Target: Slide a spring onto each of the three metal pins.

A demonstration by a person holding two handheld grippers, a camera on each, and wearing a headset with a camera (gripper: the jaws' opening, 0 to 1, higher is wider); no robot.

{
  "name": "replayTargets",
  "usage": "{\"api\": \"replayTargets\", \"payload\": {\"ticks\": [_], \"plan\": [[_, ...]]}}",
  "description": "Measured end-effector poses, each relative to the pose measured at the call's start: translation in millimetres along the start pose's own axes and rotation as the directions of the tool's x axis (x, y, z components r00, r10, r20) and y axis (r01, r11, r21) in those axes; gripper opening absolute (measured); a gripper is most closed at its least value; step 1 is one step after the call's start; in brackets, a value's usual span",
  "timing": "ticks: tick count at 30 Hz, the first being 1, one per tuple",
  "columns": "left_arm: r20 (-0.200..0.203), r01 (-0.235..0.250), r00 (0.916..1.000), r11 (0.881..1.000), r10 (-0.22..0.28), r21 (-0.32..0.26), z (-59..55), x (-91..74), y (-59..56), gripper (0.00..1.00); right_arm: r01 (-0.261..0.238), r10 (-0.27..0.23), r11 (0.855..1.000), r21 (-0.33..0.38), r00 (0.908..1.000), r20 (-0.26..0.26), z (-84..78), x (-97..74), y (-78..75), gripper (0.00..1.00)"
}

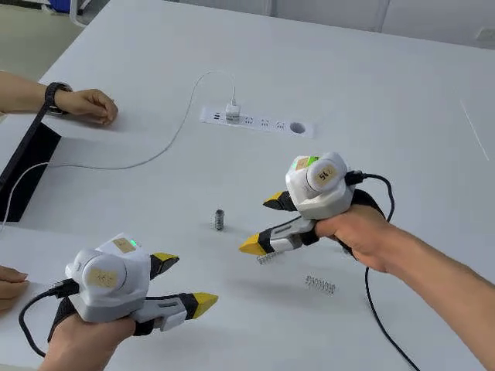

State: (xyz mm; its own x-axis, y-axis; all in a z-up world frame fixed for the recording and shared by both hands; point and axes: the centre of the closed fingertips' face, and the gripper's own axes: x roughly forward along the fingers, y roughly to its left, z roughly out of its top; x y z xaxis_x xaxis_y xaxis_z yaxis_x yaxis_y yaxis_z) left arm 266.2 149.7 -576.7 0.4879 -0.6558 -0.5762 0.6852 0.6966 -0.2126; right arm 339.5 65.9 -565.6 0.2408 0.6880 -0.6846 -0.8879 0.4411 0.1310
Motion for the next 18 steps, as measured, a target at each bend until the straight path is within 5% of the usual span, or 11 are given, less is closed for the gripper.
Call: {"api": "replayTargets", "payload": {"ticks": [18], "plan": [[-0.003,-0.008,1.0000,1.000,0.008,0.009,5.7,5.5,1.9,0.60,0.068,-0.075,0.991,0.119,0.9957,0.054,-37.6,-22.5,-1.7,0.72]]}}
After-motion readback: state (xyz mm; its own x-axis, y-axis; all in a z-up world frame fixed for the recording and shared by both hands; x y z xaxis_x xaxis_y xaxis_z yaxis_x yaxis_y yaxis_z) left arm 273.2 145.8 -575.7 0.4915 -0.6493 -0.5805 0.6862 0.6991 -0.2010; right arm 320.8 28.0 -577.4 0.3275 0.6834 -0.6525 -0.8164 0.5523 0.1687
